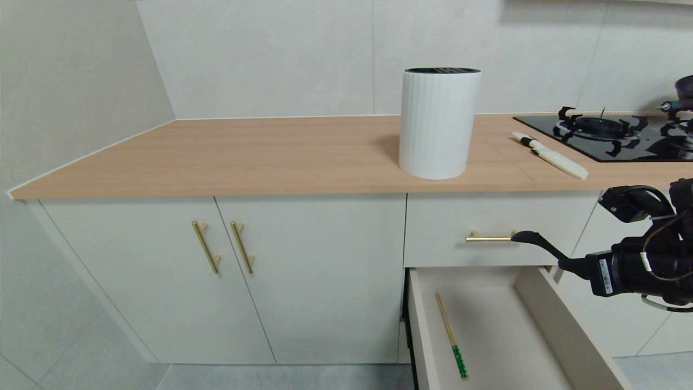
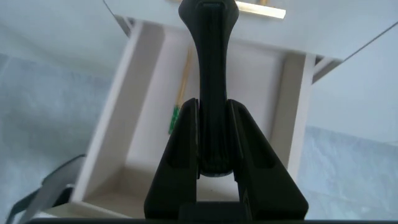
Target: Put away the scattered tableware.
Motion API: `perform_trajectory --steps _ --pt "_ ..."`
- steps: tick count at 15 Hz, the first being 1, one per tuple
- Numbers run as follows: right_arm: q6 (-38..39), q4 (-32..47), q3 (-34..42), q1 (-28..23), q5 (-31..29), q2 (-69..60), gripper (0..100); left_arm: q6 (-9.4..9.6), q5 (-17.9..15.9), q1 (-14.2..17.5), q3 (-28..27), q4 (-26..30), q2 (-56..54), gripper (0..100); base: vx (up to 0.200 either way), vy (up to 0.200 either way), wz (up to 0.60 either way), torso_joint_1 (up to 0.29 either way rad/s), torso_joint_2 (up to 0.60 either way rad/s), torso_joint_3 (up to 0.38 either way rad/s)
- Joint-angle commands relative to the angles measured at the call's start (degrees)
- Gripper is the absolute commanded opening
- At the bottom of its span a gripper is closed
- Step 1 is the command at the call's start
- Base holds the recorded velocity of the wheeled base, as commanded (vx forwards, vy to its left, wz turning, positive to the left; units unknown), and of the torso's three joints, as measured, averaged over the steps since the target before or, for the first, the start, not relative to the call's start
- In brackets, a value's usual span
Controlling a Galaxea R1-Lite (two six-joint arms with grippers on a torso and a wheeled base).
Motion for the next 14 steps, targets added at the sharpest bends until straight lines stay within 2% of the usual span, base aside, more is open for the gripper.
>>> perform_trajectory --steps 1,7,14 --pt "-0.7 0.0 0.3 0.0 0.0 1.4 0 -0.04 0.0 0.0 0.0 0.0 0.0 100 0.000 0.000 0.00 -0.159 0.47 0.300" --pt "-1.2 0.0 0.5 0.0 0.0 3.1 0 -0.04 0.0 0.0 0.0 0.0 0.0 100 0.000 0.000 0.00 -0.121 0.41 0.286" --pt "-1.3 0.0 0.8 0.2 0.0 3.9 0 -0.04 0.0 0.0 0.0 0.0 0.0 100 0.000 0.000 0.00 -0.008 0.03 0.021"
